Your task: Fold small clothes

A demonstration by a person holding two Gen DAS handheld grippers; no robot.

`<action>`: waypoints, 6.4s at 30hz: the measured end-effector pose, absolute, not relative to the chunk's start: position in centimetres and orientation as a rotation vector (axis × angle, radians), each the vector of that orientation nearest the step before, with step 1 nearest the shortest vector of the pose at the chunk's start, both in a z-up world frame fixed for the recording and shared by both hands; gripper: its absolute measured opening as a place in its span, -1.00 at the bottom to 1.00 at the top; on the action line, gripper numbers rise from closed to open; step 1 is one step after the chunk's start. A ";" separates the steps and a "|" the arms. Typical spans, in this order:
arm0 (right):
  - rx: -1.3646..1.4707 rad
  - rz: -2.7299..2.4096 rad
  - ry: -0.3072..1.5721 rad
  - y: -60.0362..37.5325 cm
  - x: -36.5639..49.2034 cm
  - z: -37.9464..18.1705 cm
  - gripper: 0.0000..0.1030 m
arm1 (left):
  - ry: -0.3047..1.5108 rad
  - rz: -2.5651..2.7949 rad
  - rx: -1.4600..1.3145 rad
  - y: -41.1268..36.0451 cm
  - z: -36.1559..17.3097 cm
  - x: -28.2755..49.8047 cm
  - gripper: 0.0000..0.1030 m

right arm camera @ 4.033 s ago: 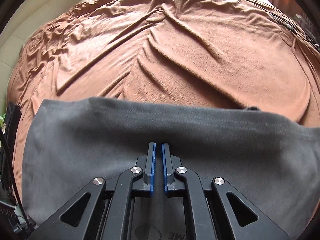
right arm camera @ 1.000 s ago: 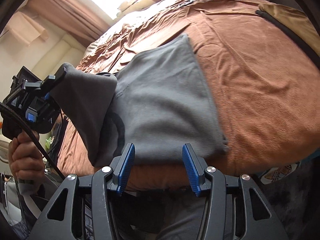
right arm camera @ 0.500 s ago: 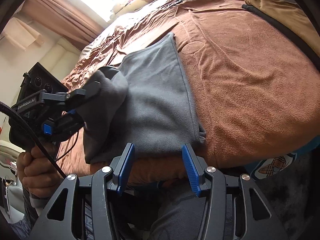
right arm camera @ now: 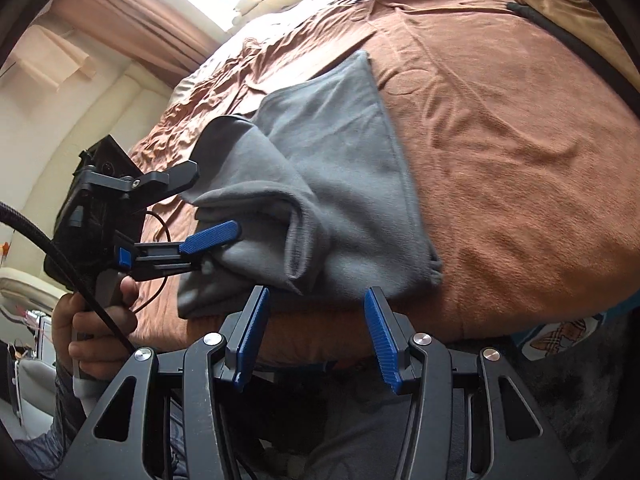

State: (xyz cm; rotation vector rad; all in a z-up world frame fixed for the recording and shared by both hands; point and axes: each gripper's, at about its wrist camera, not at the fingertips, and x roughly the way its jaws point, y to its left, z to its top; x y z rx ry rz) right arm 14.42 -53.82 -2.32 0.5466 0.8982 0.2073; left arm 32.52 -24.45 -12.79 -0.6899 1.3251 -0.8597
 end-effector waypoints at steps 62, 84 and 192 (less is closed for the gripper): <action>0.603 0.240 0.866 -57.8 15.8 -4.8 -0.94 | 1.206 -0.717 -0.367 -35.2 -7.9 46.6 -0.83; 0.654 0.233 0.876 -59.1 15.6 -6.1 -0.94 | 1.264 -0.677 -0.312 -34.1 -11.0 48.0 -0.06; 0.662 0.335 0.981 -55.4 35.4 -9.6 0.12 | 1.291 -0.561 -0.662 -12.5 -17.3 45.4 -0.20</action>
